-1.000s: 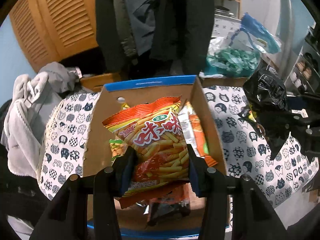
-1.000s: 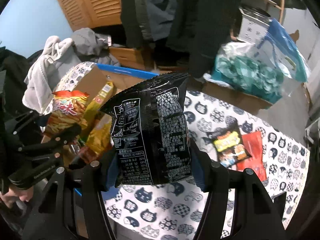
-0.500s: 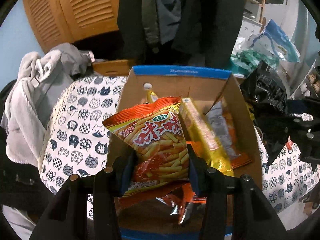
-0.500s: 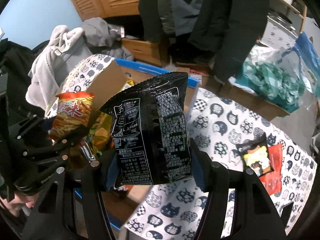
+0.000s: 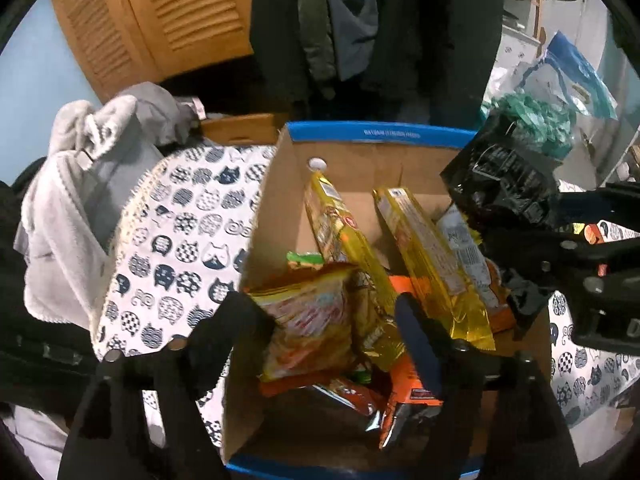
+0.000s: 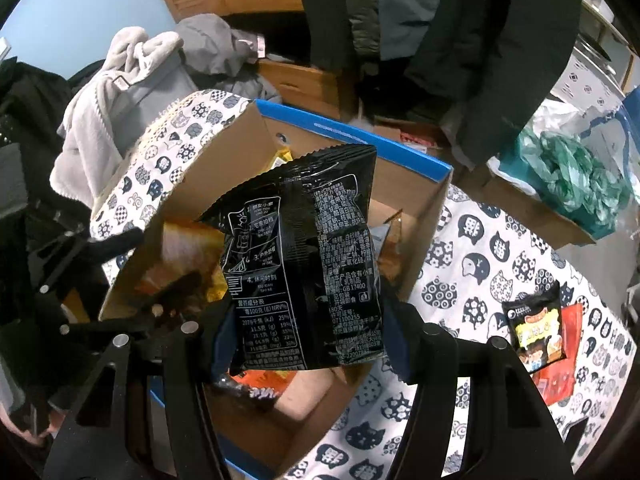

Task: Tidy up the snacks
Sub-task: 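Carry both bags over the box and release them inside, then move both tools to the last two snacks on the table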

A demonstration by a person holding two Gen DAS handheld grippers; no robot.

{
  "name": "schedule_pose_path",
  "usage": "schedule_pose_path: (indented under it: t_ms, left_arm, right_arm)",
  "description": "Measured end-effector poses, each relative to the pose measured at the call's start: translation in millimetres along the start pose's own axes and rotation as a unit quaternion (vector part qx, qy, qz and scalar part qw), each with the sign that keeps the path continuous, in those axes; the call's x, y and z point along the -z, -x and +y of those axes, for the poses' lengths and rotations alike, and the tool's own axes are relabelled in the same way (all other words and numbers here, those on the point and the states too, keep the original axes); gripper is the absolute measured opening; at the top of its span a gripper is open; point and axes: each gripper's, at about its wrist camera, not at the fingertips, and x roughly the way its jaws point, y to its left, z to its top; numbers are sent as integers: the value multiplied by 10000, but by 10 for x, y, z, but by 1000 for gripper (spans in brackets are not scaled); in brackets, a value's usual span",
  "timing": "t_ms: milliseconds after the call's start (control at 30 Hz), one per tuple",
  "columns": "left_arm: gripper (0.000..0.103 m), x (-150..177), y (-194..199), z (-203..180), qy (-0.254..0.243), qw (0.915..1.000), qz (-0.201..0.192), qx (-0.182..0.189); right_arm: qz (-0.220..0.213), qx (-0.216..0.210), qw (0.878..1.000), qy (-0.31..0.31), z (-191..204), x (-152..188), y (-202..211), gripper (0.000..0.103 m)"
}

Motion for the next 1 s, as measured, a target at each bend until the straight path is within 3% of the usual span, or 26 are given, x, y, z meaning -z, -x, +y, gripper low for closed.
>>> schedule_pose_path:
  t_ms: [167,267,1000]
  left_arm:
    - [80,-8,39,56,96,9999,-1,68]
    - [80,-6,36,51,125,9998,40,128]
    - [80,-36,171,-565,-372,9982,55,459]
  right_arm:
    - [30,-83,10000,42,50,-41,-40,64]
    - [-10,-86,10000,-1,40,-34,-21,76]
    - [-154,282,9984,-456,-701,482,336,78]
